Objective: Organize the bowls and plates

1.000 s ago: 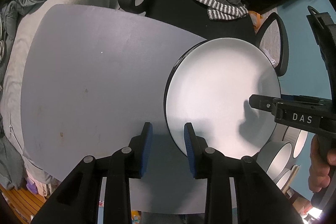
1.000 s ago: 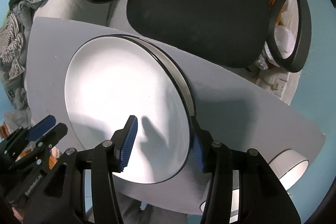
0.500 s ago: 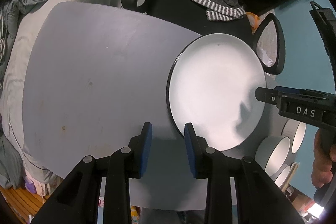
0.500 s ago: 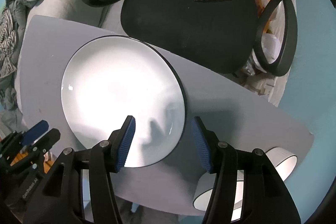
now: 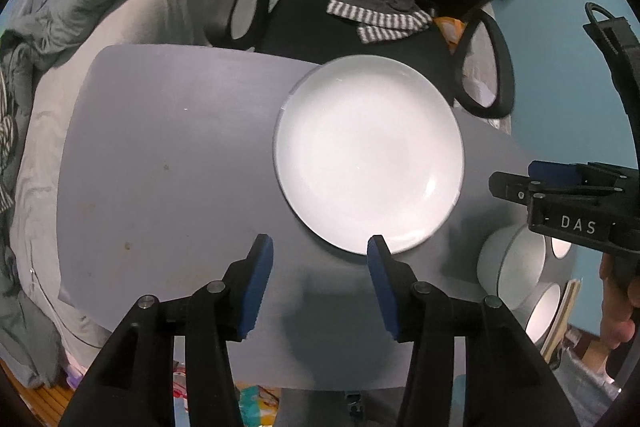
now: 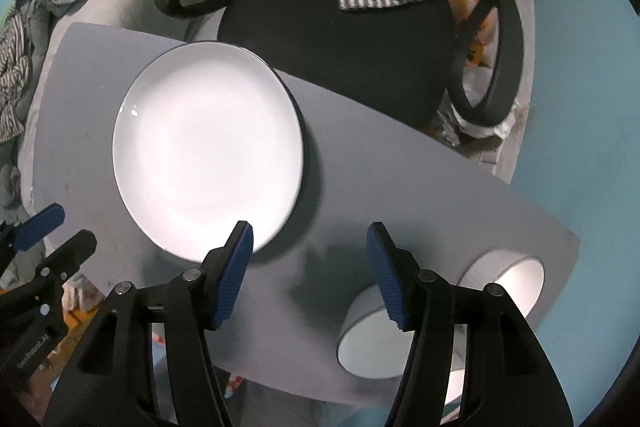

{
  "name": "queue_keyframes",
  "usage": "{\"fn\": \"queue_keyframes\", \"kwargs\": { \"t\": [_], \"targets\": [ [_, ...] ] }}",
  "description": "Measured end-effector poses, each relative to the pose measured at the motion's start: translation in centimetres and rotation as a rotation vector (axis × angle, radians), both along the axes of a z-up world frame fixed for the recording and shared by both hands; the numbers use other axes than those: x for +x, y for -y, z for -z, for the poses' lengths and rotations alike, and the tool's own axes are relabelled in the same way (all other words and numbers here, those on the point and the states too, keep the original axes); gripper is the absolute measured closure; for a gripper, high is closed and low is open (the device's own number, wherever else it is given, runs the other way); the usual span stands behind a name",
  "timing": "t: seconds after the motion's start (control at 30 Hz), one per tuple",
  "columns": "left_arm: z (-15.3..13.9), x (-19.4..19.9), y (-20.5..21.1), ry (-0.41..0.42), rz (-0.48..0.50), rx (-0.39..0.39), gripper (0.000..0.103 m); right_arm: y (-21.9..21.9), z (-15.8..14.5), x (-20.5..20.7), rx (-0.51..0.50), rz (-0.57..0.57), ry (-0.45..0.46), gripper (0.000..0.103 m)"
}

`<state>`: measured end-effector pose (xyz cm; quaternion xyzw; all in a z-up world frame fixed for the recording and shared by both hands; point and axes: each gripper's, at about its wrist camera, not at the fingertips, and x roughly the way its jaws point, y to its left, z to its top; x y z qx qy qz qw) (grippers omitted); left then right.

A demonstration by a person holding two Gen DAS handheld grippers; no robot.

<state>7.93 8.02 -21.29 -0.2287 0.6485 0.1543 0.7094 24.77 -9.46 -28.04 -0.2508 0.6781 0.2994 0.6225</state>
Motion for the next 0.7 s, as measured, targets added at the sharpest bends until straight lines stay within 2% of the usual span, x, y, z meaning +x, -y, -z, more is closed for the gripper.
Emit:
{"fn": "queue_keyframes", "kwargs": {
  "t": [0.1,0.43,0.7],
  "targets": [
    [-0.4,0.0,1.2,0.011,0.028,-0.001,0.042,1.9,-0.5,0.0,0.015,0.035,-0.005,0.04],
    [-0.7,0.8,5.8,0.009,0.124,-0.018,0.042,8.3,-1.4,-0.1,0.028,0.145,-0.004,0.04],
    [-0.3,2.1,9.4,-0.007,0.213,-0.03,0.041,13.2,-0.8,-2.0,0.021,0.23,-0.016,0.04]
  ]
}}
